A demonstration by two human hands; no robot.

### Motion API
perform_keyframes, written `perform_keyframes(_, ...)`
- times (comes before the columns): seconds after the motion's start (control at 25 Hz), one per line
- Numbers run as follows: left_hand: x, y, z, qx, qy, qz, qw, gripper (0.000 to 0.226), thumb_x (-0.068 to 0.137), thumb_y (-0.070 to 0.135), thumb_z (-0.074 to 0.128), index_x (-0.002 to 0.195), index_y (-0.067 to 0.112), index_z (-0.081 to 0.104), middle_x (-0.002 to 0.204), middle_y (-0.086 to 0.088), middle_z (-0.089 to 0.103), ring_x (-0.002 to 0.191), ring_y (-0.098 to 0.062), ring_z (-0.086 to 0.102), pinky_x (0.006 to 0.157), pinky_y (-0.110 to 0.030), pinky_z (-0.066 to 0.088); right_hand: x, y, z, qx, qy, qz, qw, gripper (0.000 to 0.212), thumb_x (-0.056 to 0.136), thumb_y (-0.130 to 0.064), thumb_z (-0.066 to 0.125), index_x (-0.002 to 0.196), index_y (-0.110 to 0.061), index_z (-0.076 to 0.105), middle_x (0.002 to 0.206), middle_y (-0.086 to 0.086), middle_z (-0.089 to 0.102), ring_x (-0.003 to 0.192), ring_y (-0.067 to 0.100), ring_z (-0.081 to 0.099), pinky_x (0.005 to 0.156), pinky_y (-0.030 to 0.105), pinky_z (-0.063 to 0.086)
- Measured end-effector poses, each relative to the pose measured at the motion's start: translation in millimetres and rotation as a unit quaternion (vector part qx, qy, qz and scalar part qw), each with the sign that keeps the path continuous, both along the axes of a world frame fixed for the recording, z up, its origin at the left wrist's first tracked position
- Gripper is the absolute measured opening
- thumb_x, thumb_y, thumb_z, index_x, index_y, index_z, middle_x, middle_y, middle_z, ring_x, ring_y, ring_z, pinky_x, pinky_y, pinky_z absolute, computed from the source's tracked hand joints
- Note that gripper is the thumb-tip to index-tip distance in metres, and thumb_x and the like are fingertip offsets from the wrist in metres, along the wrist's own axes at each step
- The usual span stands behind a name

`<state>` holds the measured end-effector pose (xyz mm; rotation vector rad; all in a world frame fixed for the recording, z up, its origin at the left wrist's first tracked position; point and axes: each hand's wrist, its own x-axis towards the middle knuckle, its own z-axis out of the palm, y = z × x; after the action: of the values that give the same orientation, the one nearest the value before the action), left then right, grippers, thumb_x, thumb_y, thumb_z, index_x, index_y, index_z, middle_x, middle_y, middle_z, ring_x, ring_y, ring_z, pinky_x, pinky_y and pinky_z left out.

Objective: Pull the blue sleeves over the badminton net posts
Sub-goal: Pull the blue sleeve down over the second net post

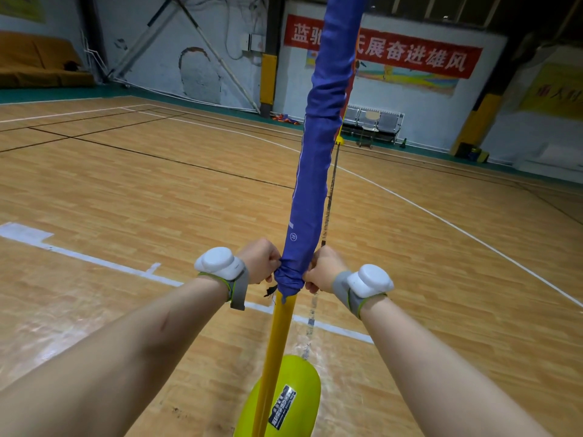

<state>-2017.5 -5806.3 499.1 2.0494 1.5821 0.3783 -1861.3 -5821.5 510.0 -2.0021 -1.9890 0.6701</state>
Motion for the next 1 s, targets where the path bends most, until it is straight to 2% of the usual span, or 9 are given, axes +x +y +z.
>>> perform_keyframes(0.08,-3,-1,3,0.003,-0.007,-0.016,1.0,0.022,0.093,0.012,0.046,0.093,0.001,0.065,0.076,-0.008,0.062,0.055,-0.019,0.061,0.044,-0.022,0.046,4,-4,3,-0.013,-0.003,0.019,1.0,0.029,0.078,-0.001,0.053,0.051,-0.01,0.053,0.062,0.011,0.064,0.057,0.024,0.061,0.064,0.034,0.055)
perform_keyframes(0.16,-4,-2,9,0.043,-0.045,-0.021,0.998,0.02,0.091,0.013,0.052,0.103,0.002,0.062,0.099,-0.007,0.054,0.075,-0.032,0.066,0.051,-0.03,0.051,9,-10,13,-0.03,0.005,0.035,0.999,0.018,0.08,-0.005,0.058,0.062,-0.009,0.057,0.064,0.009,0.062,0.055,0.018,0.059,0.055,0.027,0.049)
perform_keyframes(0.24,-3,-3,23,0.081,-0.115,-0.002,0.99,0.022,0.088,0.011,0.055,0.107,0.002,0.061,0.103,-0.005,0.047,0.084,-0.036,0.064,0.059,-0.038,0.054,14,-15,28,-0.028,0.048,0.027,0.998,0.007,0.081,-0.007,0.064,0.077,-0.008,0.057,0.065,0.004,0.059,0.051,0.012,0.059,0.049,0.023,0.045)
perform_keyframes(0.36,2,-3,40,0.126,-0.152,0.007,0.98,0.015,0.086,0.011,0.056,0.096,0.002,0.064,0.102,-0.007,0.051,0.084,-0.035,0.063,0.072,-0.045,0.055,17,-18,53,0.023,0.1,0.019,0.995,0.011,0.082,-0.004,0.063,0.074,-0.01,0.057,0.066,0.001,0.059,0.048,0.008,0.059,0.041,0.017,0.042)
perform_keyframes(0.48,2,-4,44,0.138,-0.122,0.014,0.983,0.019,0.086,0.013,0.056,0.097,0.001,0.066,0.103,-0.01,0.055,0.087,-0.032,0.061,0.078,-0.043,0.053,14,-18,68,0.055,0.059,0.044,0.996,0.021,0.083,-0.004,0.06,0.063,-0.009,0.059,0.066,0.007,0.064,0.055,0.017,0.061,0.049,0.022,0.047)
perform_keyframes(0.56,1,-7,45,0.129,-0.12,0.017,0.984,0.021,0.087,0.014,0.056,0.099,0.001,0.066,0.099,-0.008,0.054,0.085,-0.033,0.062,0.072,-0.041,0.056,12,-17,69,0.063,0.019,0.049,0.997,0.027,0.083,-0.006,0.06,0.056,-0.01,0.06,0.069,0.011,0.067,0.06,0.018,0.06,0.061,0.029,0.051)
perform_keyframes(0.68,1,-8,47,0.116,-0.106,0.012,0.988,0.02,0.087,0.013,0.055,0.094,0.0,0.067,0.093,-0.006,0.054,0.074,-0.031,0.065,0.064,-0.036,0.056,12,-15,65,0.064,0.005,0.042,0.997,0.036,0.082,-0.005,0.059,0.048,-0.013,0.056,0.07,0.013,0.069,0.05,0.011,0.057,0.063,0.029,0.051)
perform_keyframes(0.8,1,-3,43,0.11,-0.093,-0.002,0.99,0.021,0.087,0.009,0.053,0.086,-0.004,0.068,0.09,-0.015,0.063,0.059,-0.022,0.062,0.053,-0.028,0.053,11,-11,57,0.068,0.006,0.027,0.997,0.038,0.079,-0.003,0.058,0.043,-0.014,0.055,0.063,0.011,0.069,0.043,0.006,0.055,0.069,0.03,0.054)
perform_keyframes(1.0,-1,6,27,0.089,-0.078,-0.01,0.993,0.024,0.086,0.004,0.047,0.073,-0.008,0.064,0.083,-0.021,0.066,0.051,-0.022,0.06,0.051,-0.03,0.052,5,-8,44,0.032,-0.001,0.024,0.999,0.028,0.079,0.0,0.051,0.053,-0.01,0.056,0.051,0.002,0.061,0.035,0.001,0.053,0.052,0.022,0.048)
